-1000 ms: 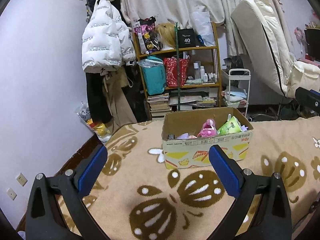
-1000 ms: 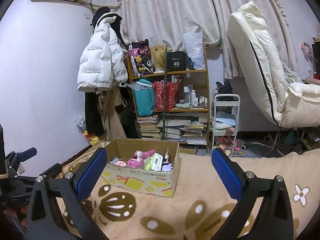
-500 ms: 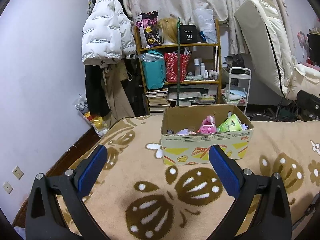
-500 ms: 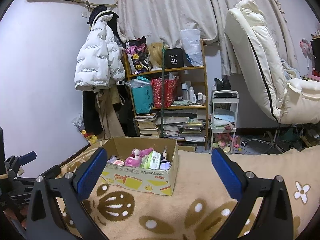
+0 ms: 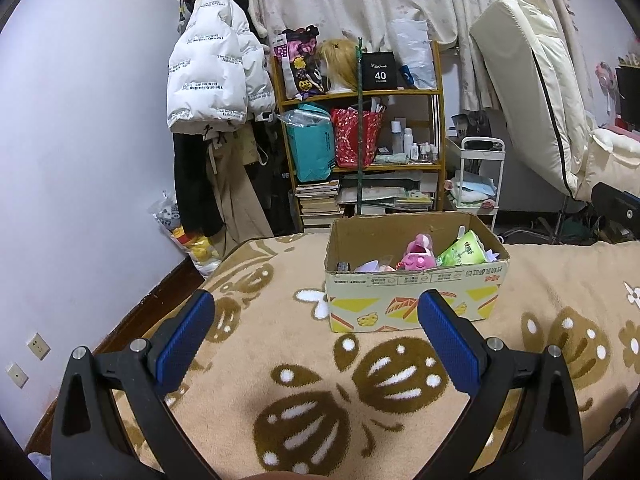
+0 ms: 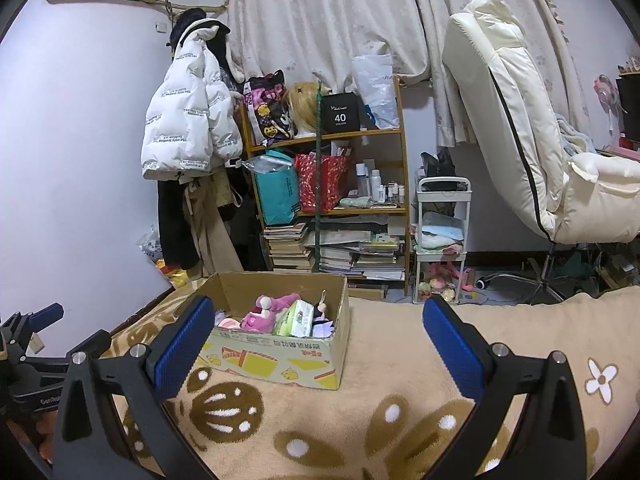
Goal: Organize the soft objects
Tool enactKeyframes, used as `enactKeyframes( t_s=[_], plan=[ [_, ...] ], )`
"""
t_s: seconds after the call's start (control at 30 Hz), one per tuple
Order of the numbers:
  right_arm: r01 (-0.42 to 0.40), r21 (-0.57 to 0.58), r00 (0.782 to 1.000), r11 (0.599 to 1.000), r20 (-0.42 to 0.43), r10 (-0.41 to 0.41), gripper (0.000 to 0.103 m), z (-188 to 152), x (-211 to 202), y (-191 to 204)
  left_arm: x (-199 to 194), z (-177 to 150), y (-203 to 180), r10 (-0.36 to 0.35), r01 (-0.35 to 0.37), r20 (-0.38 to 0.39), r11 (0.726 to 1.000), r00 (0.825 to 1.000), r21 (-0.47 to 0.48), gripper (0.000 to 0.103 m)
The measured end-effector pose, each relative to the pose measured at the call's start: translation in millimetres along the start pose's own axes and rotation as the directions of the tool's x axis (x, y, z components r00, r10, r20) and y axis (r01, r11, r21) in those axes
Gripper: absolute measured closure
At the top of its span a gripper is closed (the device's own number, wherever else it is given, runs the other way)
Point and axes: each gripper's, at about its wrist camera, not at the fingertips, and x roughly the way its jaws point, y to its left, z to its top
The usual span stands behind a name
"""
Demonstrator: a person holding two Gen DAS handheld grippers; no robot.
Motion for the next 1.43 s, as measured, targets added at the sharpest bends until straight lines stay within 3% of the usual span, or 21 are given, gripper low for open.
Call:
enactKeyframes(
  t_s=[1.43],
  plan=[
    [0.002,-0.003,1.000,1.000,-0.008,-0.002,0.000,-0.8,-0.3,-3.3,2.7,-1.9,0.7,-0.005,0.005,-0.016,1.000,1.000,0.022,0.003]
  ],
)
